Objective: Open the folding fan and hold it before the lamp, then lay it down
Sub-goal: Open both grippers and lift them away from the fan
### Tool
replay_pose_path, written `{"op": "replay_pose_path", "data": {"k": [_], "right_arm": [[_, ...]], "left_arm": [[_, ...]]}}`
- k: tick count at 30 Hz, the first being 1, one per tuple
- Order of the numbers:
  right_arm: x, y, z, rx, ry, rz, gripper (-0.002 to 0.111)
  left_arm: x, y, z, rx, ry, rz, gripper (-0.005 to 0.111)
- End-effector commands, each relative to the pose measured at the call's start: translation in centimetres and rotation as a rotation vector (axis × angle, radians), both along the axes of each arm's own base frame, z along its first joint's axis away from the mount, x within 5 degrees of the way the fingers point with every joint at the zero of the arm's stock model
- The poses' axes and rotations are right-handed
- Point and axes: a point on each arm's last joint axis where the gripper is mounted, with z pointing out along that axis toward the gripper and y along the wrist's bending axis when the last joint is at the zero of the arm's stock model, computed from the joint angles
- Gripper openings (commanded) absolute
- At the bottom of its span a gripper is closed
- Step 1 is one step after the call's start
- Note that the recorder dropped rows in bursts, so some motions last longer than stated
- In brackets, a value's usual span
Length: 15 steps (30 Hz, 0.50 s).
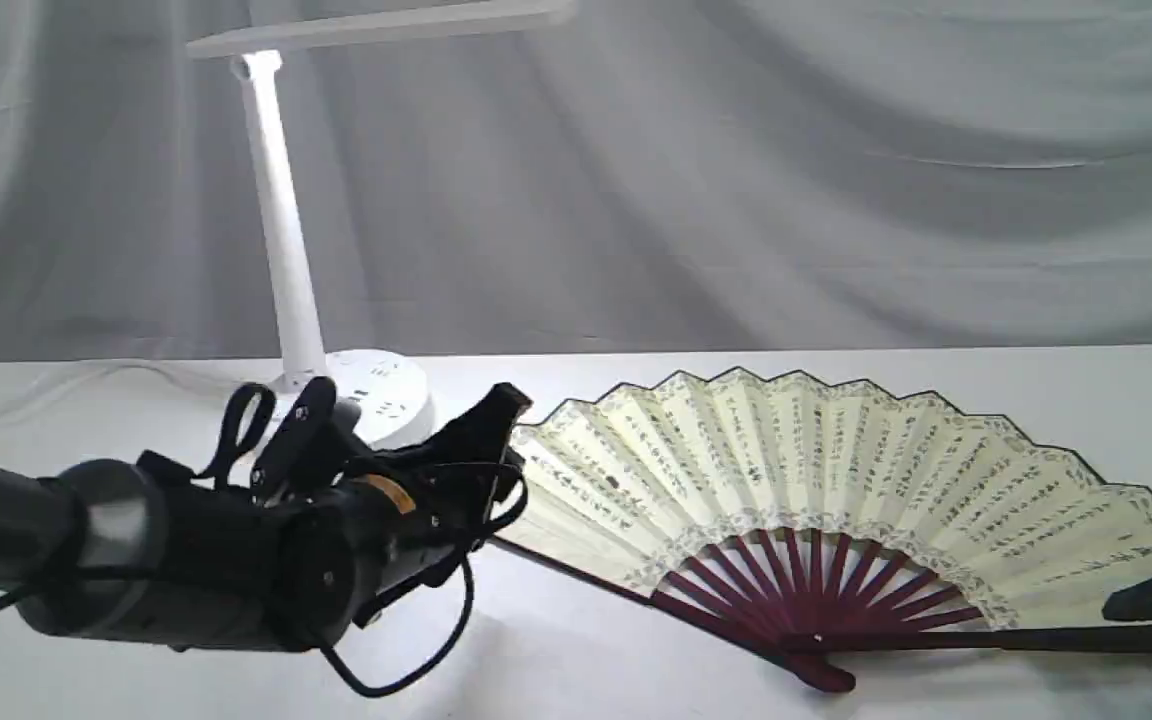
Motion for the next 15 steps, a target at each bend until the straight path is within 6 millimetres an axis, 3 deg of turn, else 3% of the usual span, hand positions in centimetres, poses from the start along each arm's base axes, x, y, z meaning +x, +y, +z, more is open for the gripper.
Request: {"op": "replay_pose_path", "data": {"k": [1,4,11,15], "right_arm": [[-0.8,0.2,1.7,-0.056,0.028,0.031,0.052],[-0.7,1.3,3.7,-0.050,-0.019,0.118,0.050],[-0.3,4.1,8.0,-0.291,-0.035,0.372,0.048],[-0.2,5.8,9.3,-0.418,0.005,0.483,0.048]], "left_arm": [[0.0,0.2,1.6,0.132,0.023,-0.133,0.047],[0.0,0.8,2.4,0.170,0.110,-0.188,0.045],[-0.5,2.4,4.3,0.387,0.269,-0.458,0.043],[-1.0,4.6,5.3,0.515,0.406,-0.560,0.026]]}}
